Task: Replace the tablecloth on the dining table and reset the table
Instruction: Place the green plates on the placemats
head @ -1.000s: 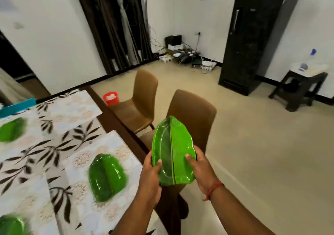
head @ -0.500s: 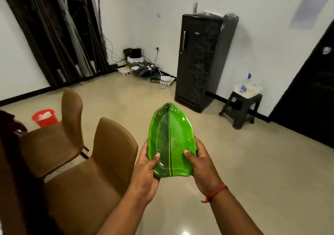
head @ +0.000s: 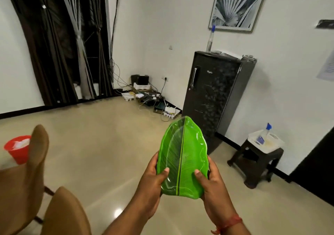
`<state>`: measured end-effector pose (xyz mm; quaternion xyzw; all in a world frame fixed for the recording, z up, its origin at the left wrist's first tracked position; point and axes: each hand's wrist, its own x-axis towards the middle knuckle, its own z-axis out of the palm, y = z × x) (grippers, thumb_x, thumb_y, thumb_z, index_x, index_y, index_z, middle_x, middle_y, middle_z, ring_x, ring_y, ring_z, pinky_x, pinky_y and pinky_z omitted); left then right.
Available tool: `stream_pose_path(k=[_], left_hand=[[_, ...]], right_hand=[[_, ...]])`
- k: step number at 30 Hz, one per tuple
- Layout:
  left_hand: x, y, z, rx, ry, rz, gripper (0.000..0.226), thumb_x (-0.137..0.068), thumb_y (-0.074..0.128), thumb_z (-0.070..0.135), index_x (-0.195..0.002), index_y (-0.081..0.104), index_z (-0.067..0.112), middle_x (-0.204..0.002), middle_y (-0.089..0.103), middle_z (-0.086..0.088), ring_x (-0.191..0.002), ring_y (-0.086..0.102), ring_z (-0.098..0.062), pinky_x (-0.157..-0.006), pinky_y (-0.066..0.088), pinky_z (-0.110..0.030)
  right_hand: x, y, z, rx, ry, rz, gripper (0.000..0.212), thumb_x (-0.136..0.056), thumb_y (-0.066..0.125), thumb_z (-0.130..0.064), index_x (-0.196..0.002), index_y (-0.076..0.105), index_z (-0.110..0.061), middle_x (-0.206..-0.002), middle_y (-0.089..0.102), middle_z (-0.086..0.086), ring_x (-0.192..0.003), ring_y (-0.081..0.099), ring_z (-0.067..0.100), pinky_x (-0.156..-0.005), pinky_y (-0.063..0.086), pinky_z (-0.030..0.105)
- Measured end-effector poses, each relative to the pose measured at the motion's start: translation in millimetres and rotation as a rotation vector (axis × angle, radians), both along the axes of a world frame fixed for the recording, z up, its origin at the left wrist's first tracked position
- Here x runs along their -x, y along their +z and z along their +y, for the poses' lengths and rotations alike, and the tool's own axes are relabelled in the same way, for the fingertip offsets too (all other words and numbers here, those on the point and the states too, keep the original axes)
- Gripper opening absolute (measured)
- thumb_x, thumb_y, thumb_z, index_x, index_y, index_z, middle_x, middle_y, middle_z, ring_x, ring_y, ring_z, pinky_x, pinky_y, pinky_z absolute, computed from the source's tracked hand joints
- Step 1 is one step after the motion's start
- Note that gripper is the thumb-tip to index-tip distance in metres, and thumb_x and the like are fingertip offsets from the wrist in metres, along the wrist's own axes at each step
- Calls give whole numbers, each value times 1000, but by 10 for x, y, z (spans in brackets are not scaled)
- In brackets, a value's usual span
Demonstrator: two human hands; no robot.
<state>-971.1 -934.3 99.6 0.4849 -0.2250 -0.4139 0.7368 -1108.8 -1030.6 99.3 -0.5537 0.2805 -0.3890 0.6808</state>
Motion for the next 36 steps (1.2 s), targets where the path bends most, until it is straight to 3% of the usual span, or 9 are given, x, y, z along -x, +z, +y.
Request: stream_pose_path(k=[4,8,14,18,20,25,31,36], left_hand=[[-487,30,-864,-33,-24,12,56,-97,45,-9,-134,52,33,-122,71,2,-113,67,-22,-93,55,-46],[-1059,-84,-1453,-50,-24,13,56,-96,46,-11,-135,51,29,-122,71,0,-112,68,-23,-84,57,-41],[-2318,-199,-2277,-112,171,6,56,-101,46,-1,-136,48,42,-129,66,6,-114,67,-28,-81,51,-70],[-3176,-118,-2577,-101,368,-8,58,-101,47,0,-137,46,45,-130,65,10,-115,66,-29,-80,52,-71],[-3561,-78,-2655,-109,449,-15,58,-101,47,0,-139,45,44,-131,64,8,-116,65,-30,-79,52,-71],[-4720,-176,-2726,-72,651,-22,55,-101,44,0,-137,48,41,-131,64,4,-116,65,-29,-80,54,-67],[-6232,-265,-2582,-57,785,45,54,-101,43,-2,-139,47,38,-131,65,5,-116,65,-27,-79,57,-59],[-7513,-135,-2383,-45,876,49,54,-101,43,-1,-133,51,42,-128,67,6,-115,66,-25,-81,56,-58]], right_hand=[[-457,38,-833,-39,-15,16,51,-97,50,1,-134,51,-34,-124,69,-4,-112,67,21,-78,59,43],[-1016,-84,-1585,-97,35,27,54,-95,54,-1,-138,50,-34,-126,68,-1,-111,68,26,-77,59,48],[-2568,-326,-2807,-78,289,73,54,-96,54,-1,-141,47,-31,-130,65,2,-116,65,28,-81,58,47],[-3726,-199,-3303,-66,488,68,53,-97,52,0,-141,47,-29,-129,66,2,-115,65,29,-79,58,48],[-4267,-160,-3437,-63,566,65,52,-97,52,0,-141,48,-28,-127,67,1,-115,65,27,-80,58,47],[-5766,-236,-3570,-23,740,80,54,-97,53,-1,-143,46,-29,-129,66,1,-118,64,28,-91,54,58],[-7483,-287,-3375,-15,840,105,52,-97,52,1,-138,50,-31,-123,69,-2,-110,68,28,-78,59,53],[-8915,-167,-3150,-27,911,104,50,-98,51,2,-139,50,-27,-120,70,1,-108,69,28,-79,59,53]])
